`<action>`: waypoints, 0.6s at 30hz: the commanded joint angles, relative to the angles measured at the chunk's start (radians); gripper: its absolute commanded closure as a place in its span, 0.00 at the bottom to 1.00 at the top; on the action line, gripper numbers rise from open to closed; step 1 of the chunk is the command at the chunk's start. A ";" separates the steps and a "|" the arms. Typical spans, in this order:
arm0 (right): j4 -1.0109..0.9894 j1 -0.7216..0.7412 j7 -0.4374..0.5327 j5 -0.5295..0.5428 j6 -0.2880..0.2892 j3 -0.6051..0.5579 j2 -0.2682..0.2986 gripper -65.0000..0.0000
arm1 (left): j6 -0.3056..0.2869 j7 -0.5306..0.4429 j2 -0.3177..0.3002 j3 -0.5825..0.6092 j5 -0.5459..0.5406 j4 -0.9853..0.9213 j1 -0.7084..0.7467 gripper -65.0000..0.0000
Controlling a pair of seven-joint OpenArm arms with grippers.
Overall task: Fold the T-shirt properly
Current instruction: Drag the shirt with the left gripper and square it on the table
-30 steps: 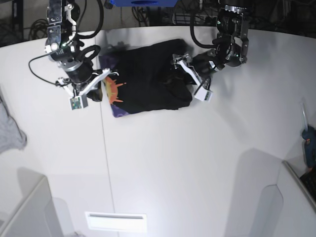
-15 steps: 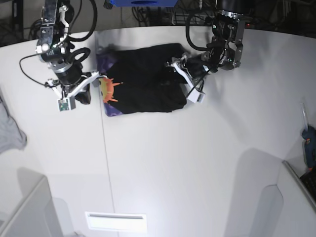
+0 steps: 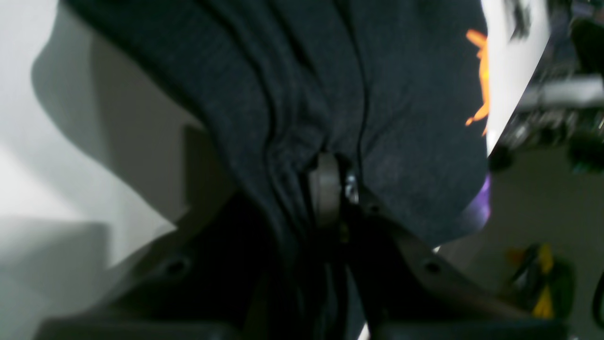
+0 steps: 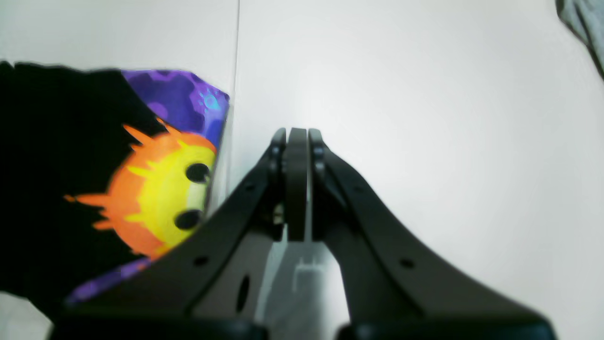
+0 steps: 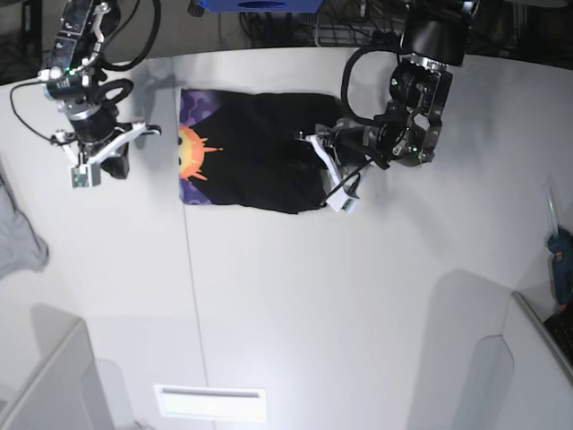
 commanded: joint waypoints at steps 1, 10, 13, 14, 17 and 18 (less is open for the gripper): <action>0.014 -0.004 0.023 0.011 0.006 0.005 0.007 1.00 | 0.010 0.054 -0.021 0.037 0.038 0.010 -0.037 1.00; 0.014 -0.073 0.023 0.010 -0.001 0.005 0.006 1.00 | 0.010 0.196 -0.121 0.304 0.040 0.011 -0.278 1.00; 0.014 -0.086 0.023 0.007 -0.002 0.005 0.006 1.00 | 0.010 0.209 -0.147 0.416 0.040 0.011 -0.362 1.00; 0.014 -0.091 0.023 0.007 -0.002 0.005 0.006 1.00 | 0.010 0.207 -0.158 0.461 0.040 0.011 -0.390 1.00; 0.014 -0.111 0.023 0.007 -0.004 0.005 0.006 1.00 | 0.010 0.206 -0.164 0.586 0.040 0.011 -0.472 1.00; 0.014 -0.119 0.023 0.007 -0.004 0.005 0.004 1.00 | 0.010 0.204 -0.164 0.623 0.040 0.011 -0.499 1.00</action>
